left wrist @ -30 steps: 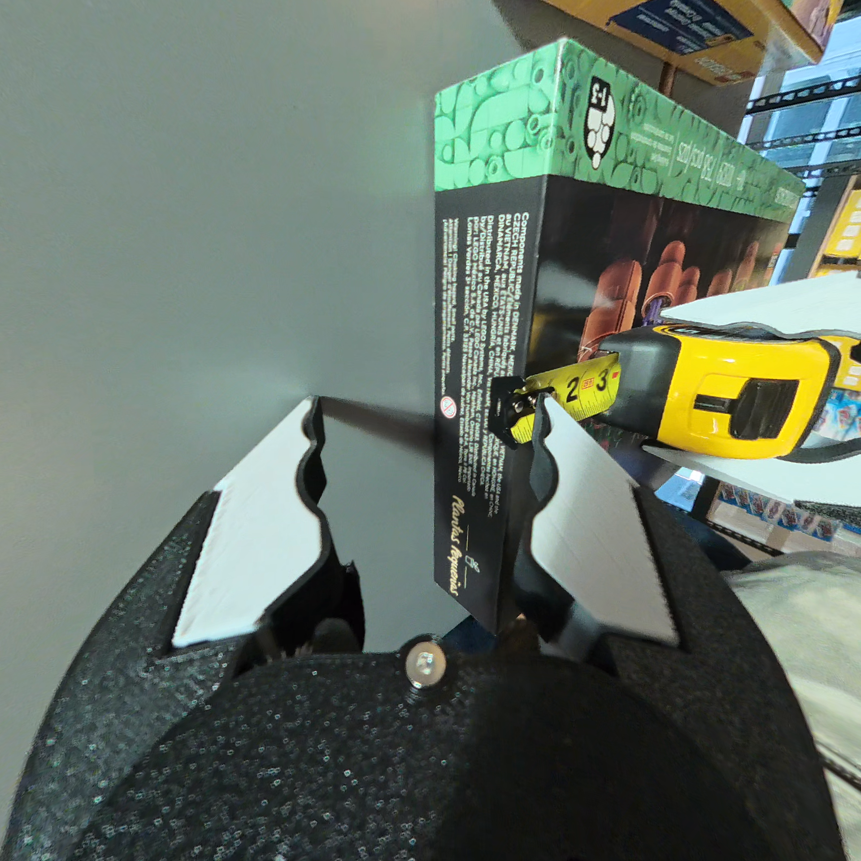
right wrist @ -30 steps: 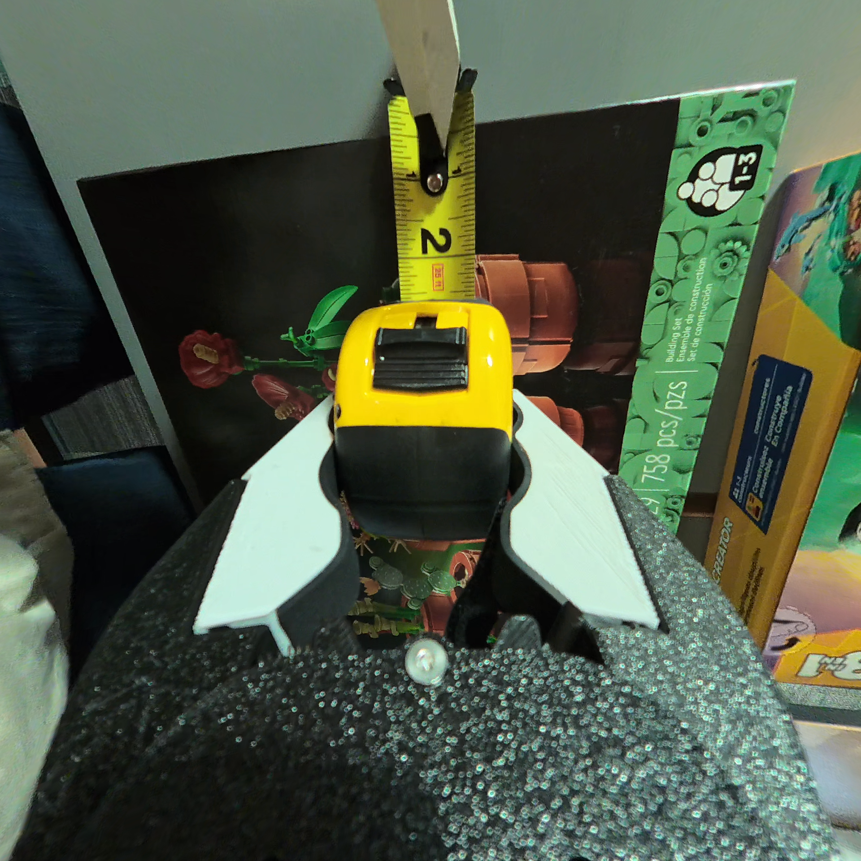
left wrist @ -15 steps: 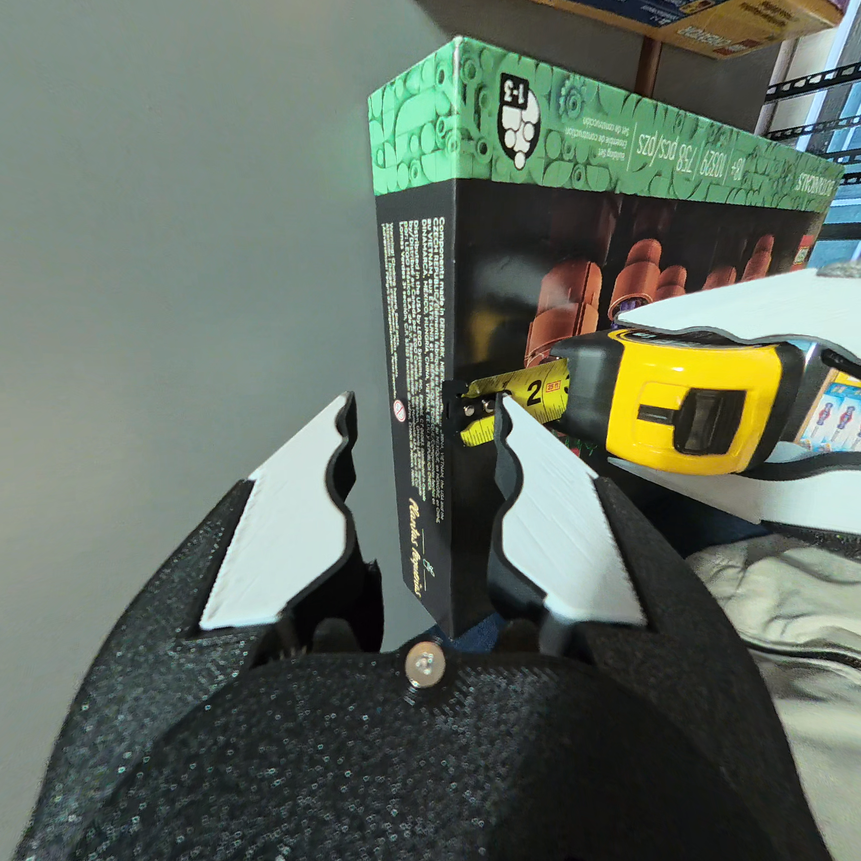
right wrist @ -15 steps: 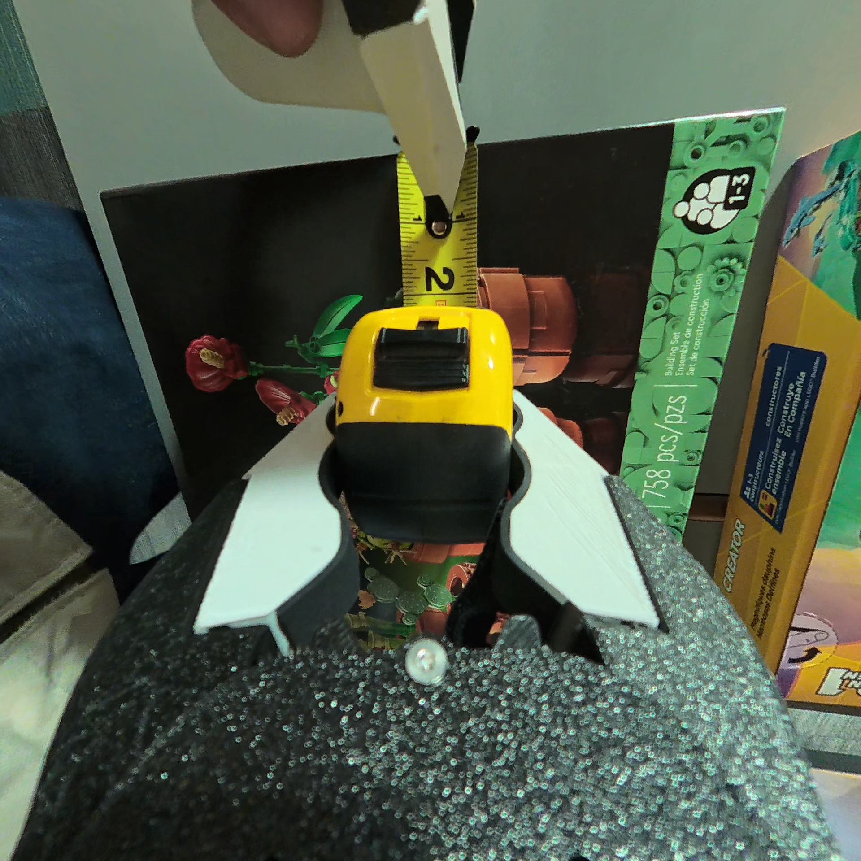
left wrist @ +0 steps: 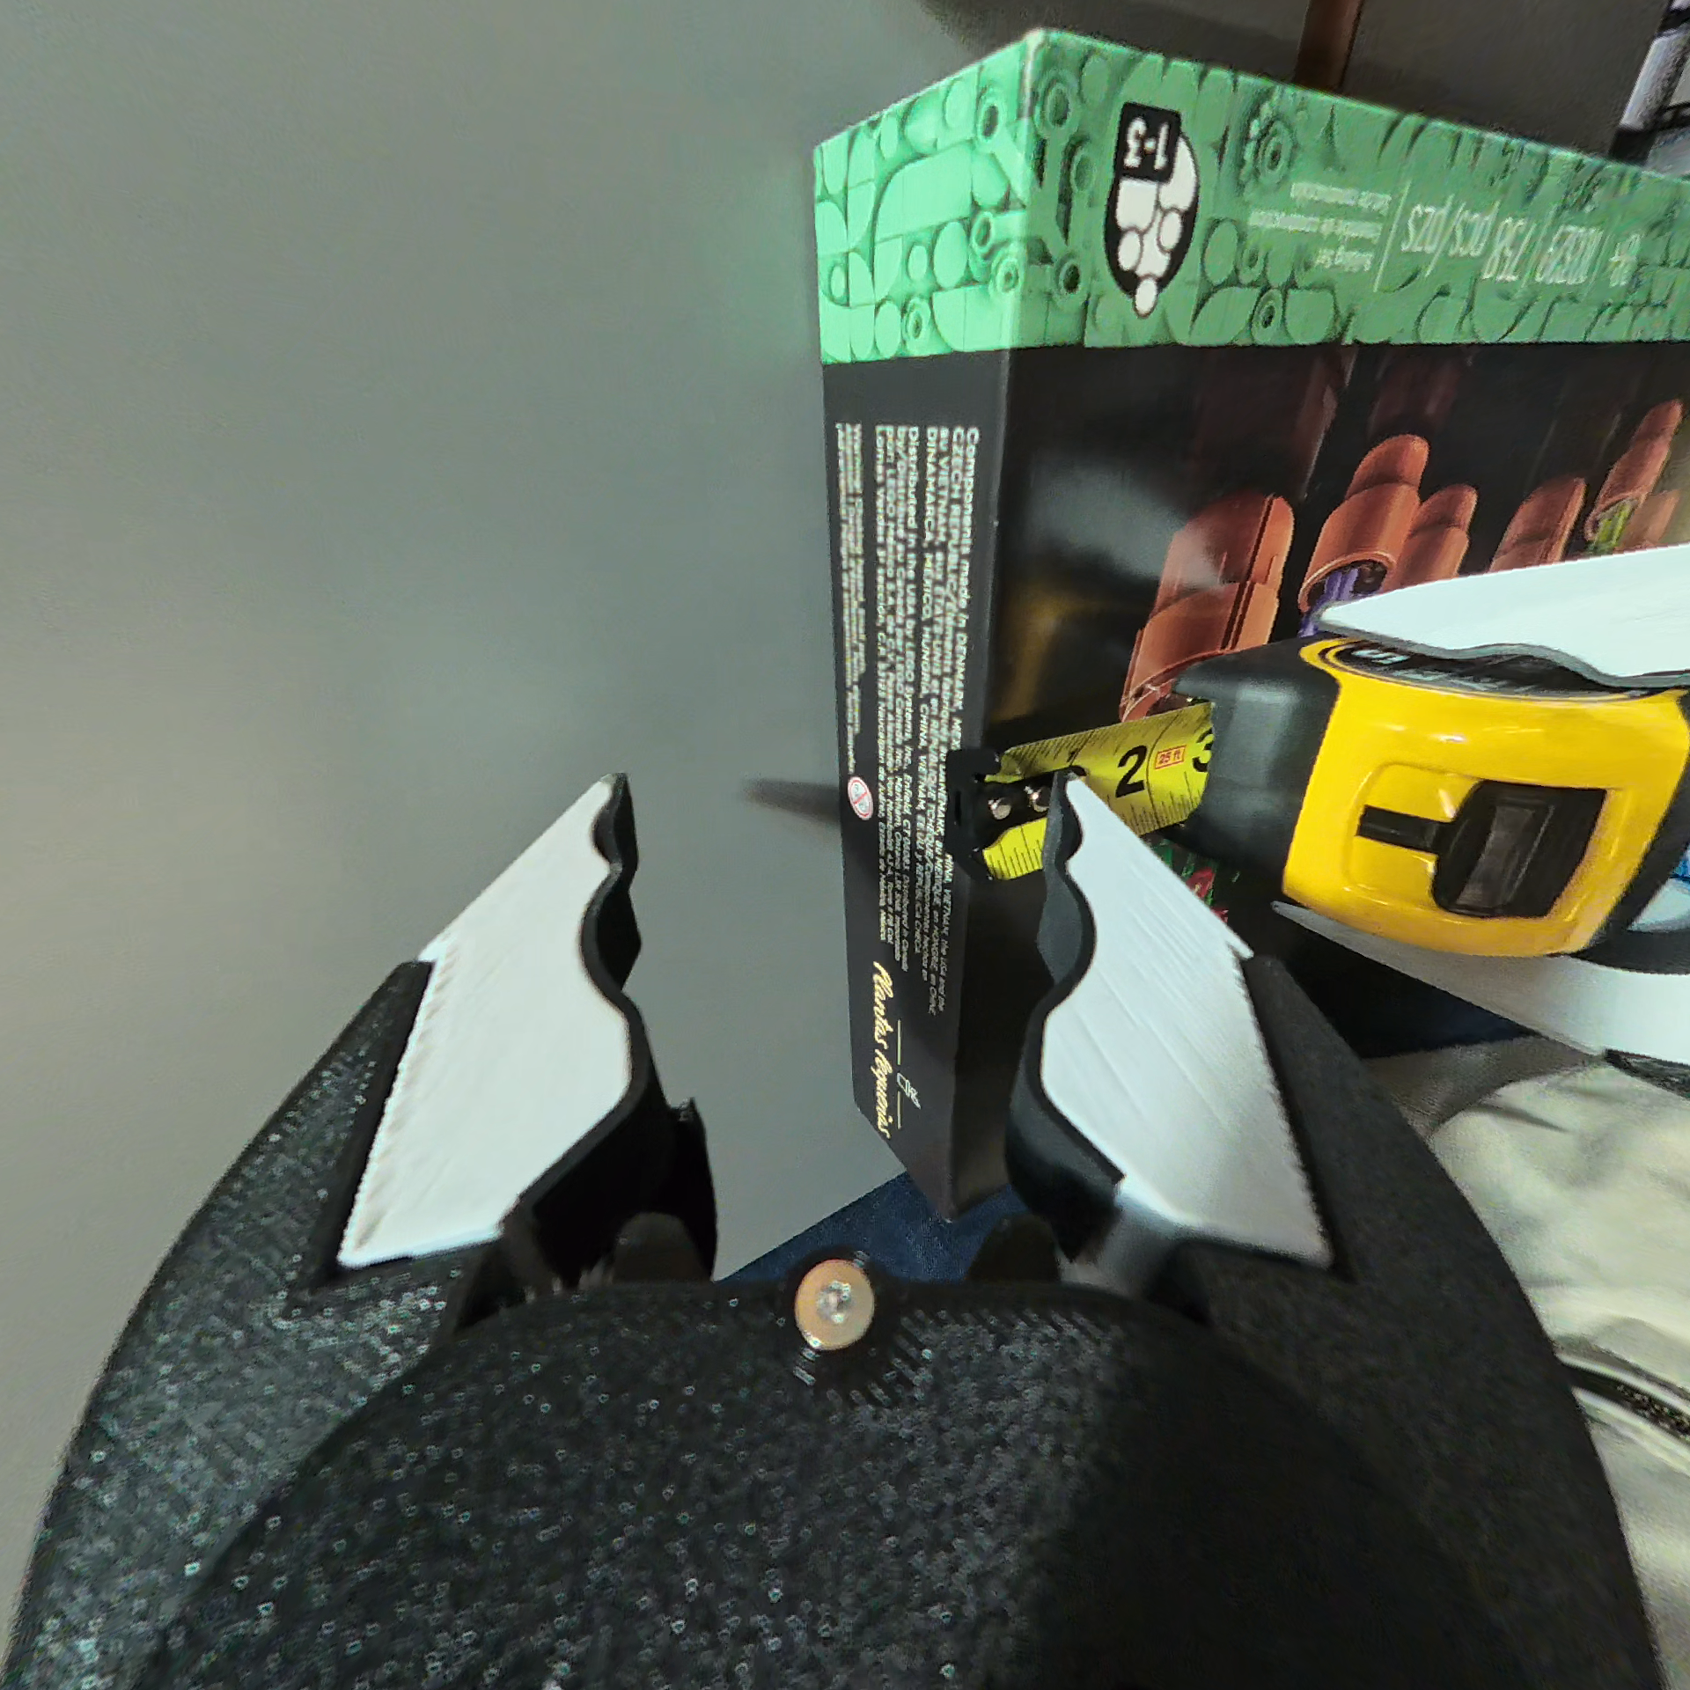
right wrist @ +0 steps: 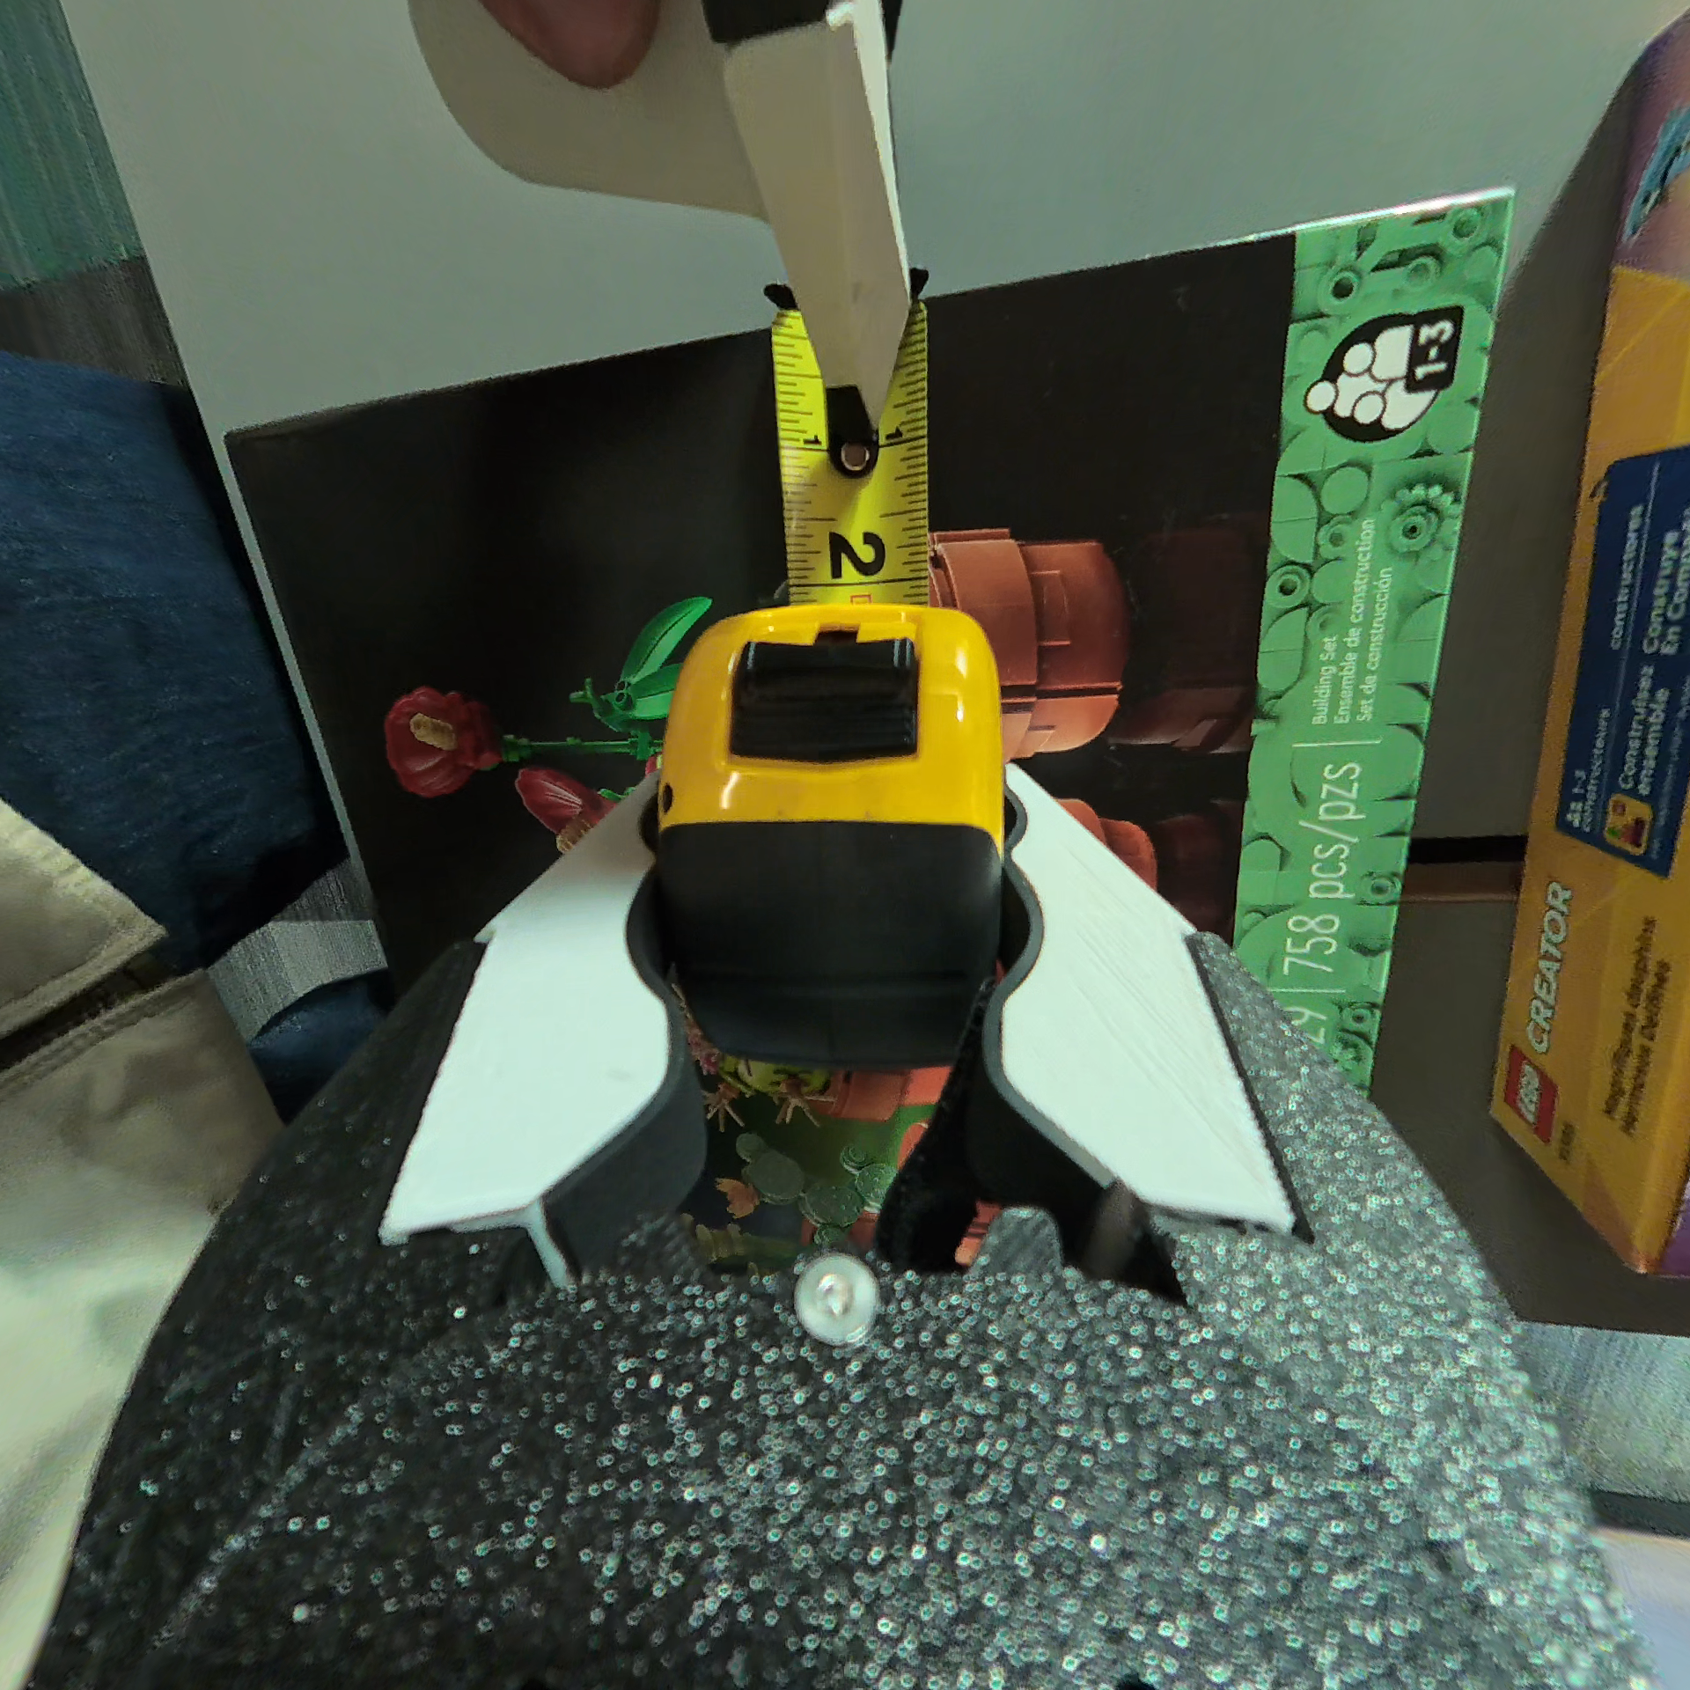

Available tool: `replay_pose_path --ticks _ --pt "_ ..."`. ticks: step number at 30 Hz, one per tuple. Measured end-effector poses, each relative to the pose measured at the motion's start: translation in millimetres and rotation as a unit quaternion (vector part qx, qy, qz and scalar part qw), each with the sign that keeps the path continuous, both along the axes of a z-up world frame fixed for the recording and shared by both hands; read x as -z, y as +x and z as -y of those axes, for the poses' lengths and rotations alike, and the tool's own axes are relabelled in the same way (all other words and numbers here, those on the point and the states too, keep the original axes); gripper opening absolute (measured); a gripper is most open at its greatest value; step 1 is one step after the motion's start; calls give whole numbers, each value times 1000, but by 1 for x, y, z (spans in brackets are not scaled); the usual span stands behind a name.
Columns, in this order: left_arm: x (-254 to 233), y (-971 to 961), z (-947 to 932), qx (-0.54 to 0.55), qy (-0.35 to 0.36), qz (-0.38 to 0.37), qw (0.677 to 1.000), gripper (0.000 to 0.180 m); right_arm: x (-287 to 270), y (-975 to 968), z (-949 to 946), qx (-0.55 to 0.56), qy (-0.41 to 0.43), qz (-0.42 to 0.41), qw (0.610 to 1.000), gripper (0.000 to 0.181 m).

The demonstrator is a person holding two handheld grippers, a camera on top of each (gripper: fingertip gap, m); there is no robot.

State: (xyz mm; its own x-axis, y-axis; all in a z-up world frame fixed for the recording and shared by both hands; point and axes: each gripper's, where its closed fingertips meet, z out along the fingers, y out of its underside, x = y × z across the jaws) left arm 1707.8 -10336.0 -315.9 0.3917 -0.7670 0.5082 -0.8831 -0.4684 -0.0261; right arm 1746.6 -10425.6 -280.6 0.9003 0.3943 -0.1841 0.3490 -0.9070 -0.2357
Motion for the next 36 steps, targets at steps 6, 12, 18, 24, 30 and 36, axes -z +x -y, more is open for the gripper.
replay_pose_path --ticks 6,12,18,24,30,36 --pt "-1 4 3 3 15 -8 1000 93 1 5 5 -5 13 -6 1000 67" --pt "-20 15 4 139 118 67 981 76 1 3 5 -10 11 1 1000 67" --pt "-68 22 37 348 132 265 890 62 1 3 5 -11 19 -1 1000 67" --pt "-40 23 59 455 70 298 836 54 0 3 2 -10 42 -19 999 66" --pt "-32 25 58 493 61 365 787 31 -1 2 0 -5 52 -26 998 66" --pt "-29 23 55 499 61 396 769 31 -1 4 5 -3 33 -6 999 66"
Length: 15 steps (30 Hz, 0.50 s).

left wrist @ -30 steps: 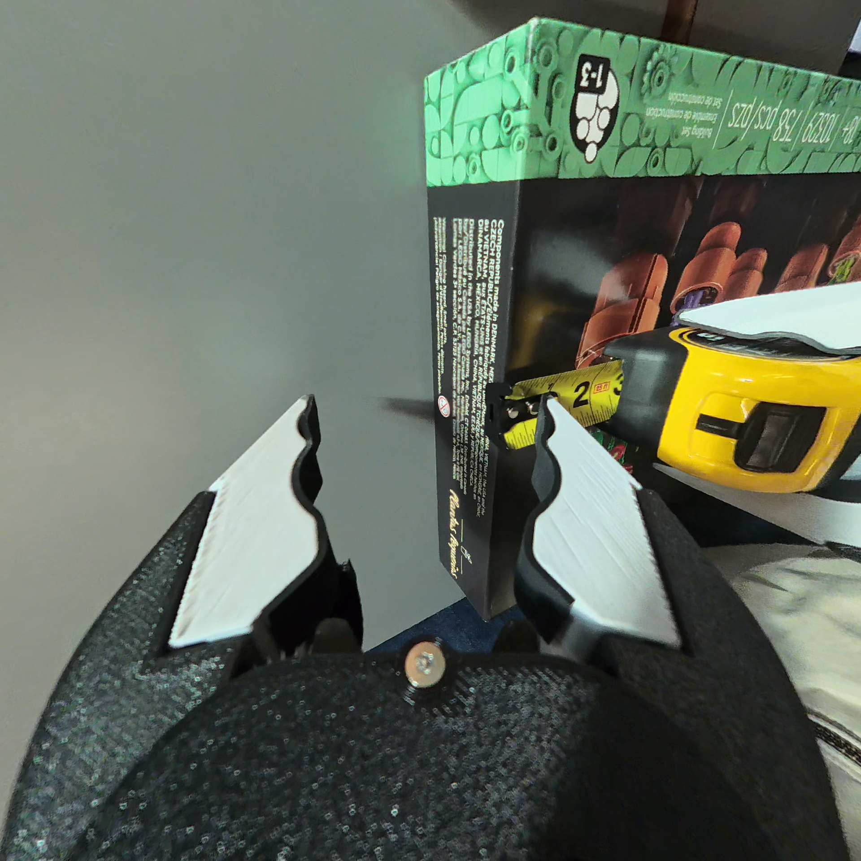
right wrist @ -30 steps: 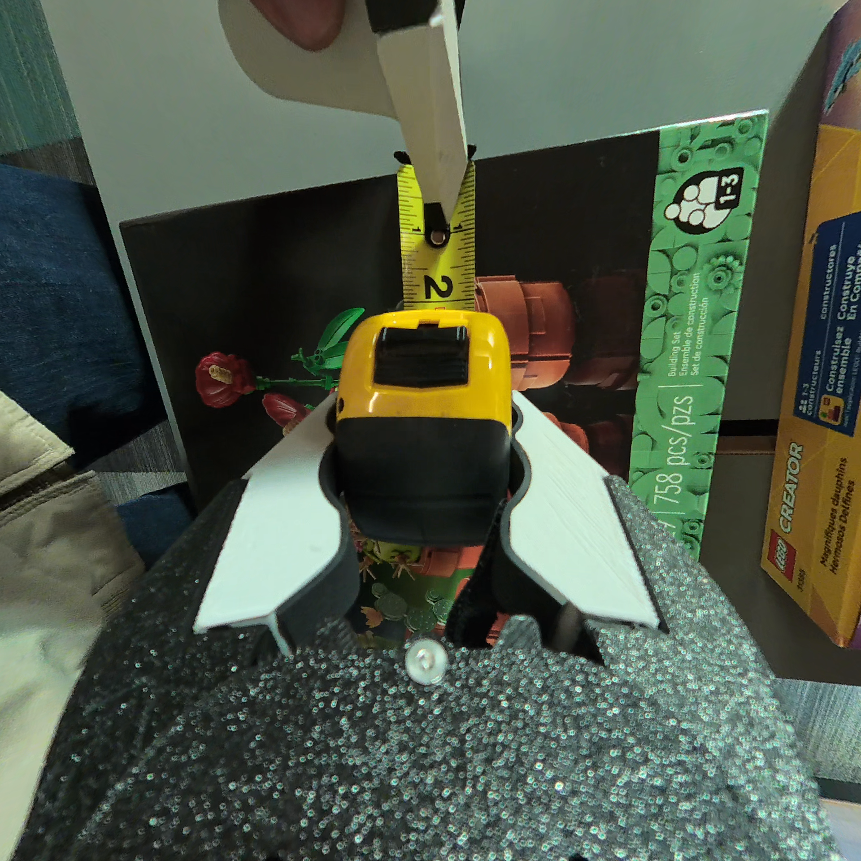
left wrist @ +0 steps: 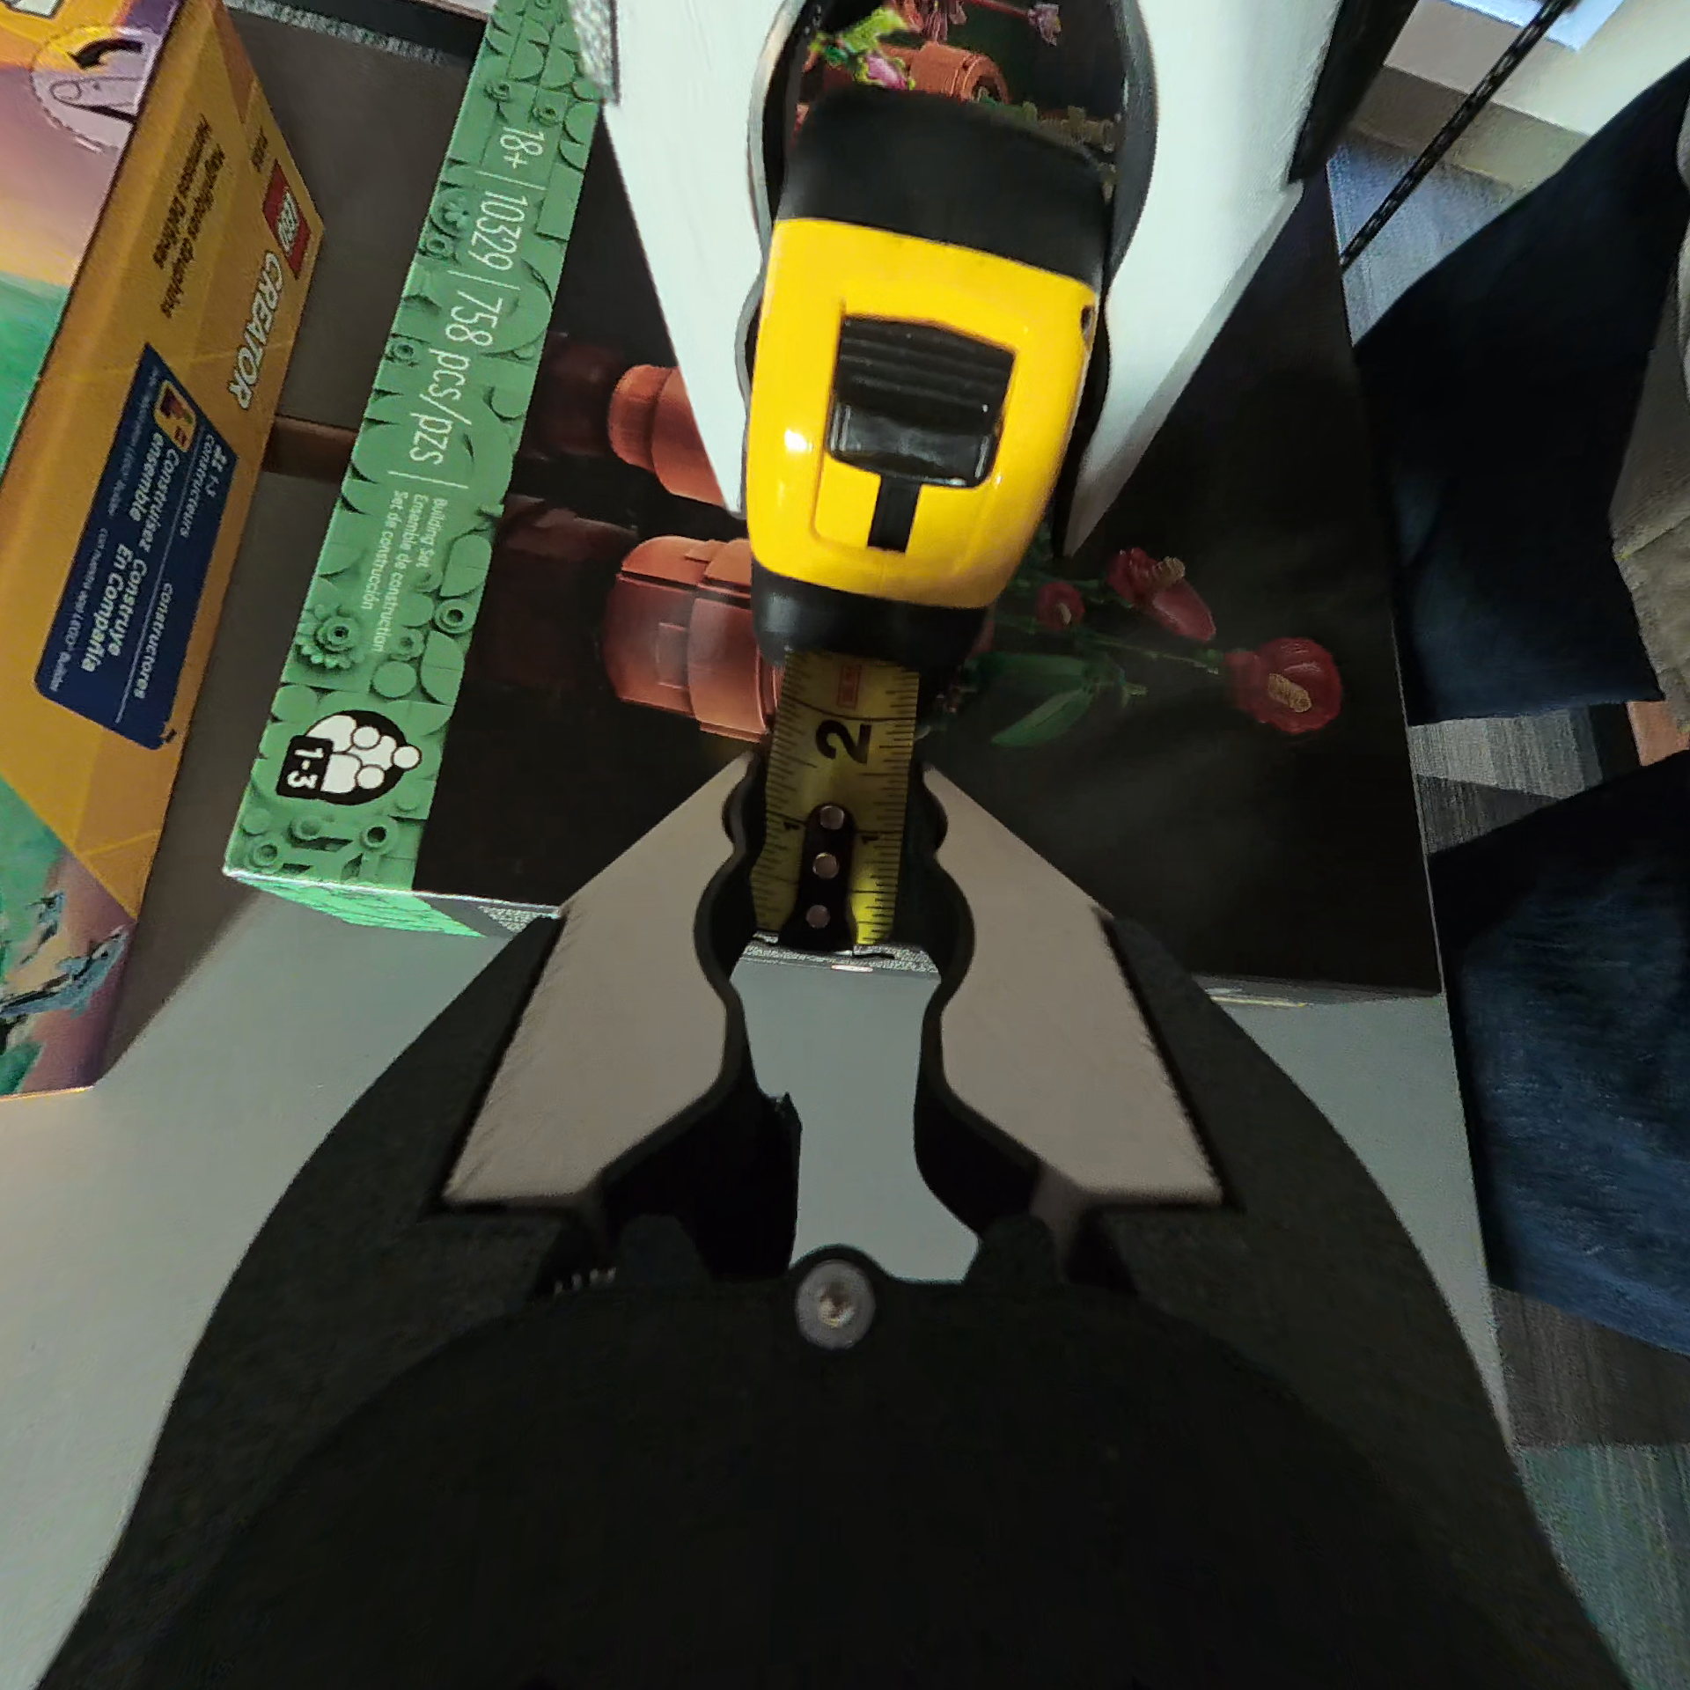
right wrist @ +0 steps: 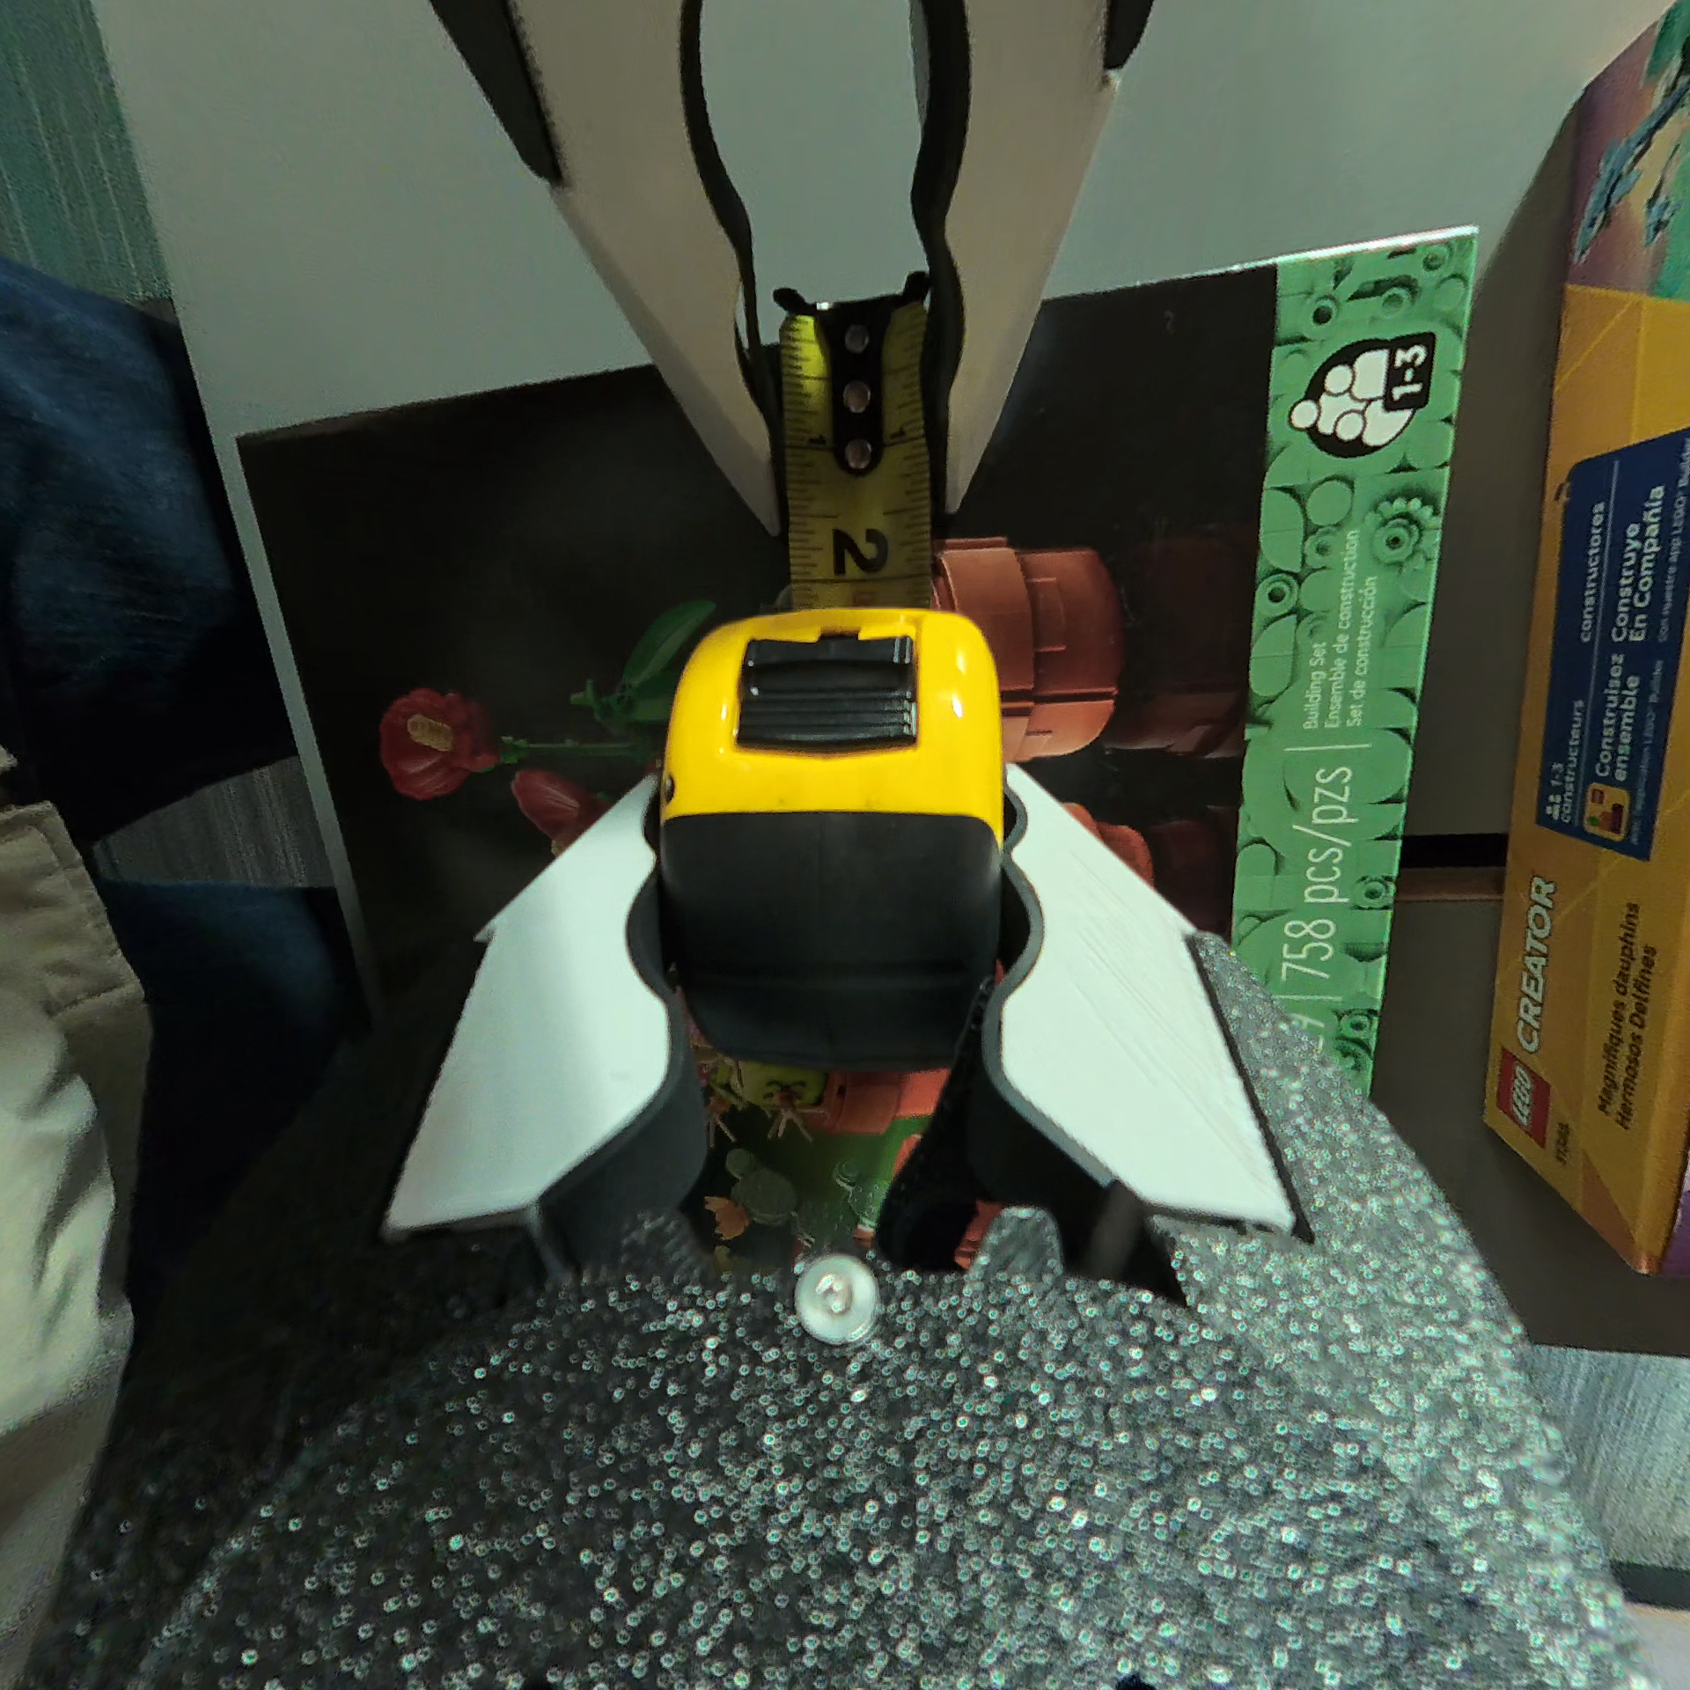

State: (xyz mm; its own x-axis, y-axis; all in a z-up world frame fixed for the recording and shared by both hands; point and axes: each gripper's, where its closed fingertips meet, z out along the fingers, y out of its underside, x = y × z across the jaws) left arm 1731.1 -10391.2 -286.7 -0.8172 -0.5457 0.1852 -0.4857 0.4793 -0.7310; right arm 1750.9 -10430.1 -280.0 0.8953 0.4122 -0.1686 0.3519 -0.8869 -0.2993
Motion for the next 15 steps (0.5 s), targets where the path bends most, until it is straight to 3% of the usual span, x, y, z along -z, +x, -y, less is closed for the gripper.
replay_pose_path --ticks 15 --pt "0 0 -1 -17 -17 -4 1000 29 -2 73 132 -10 -74 42 996 67"
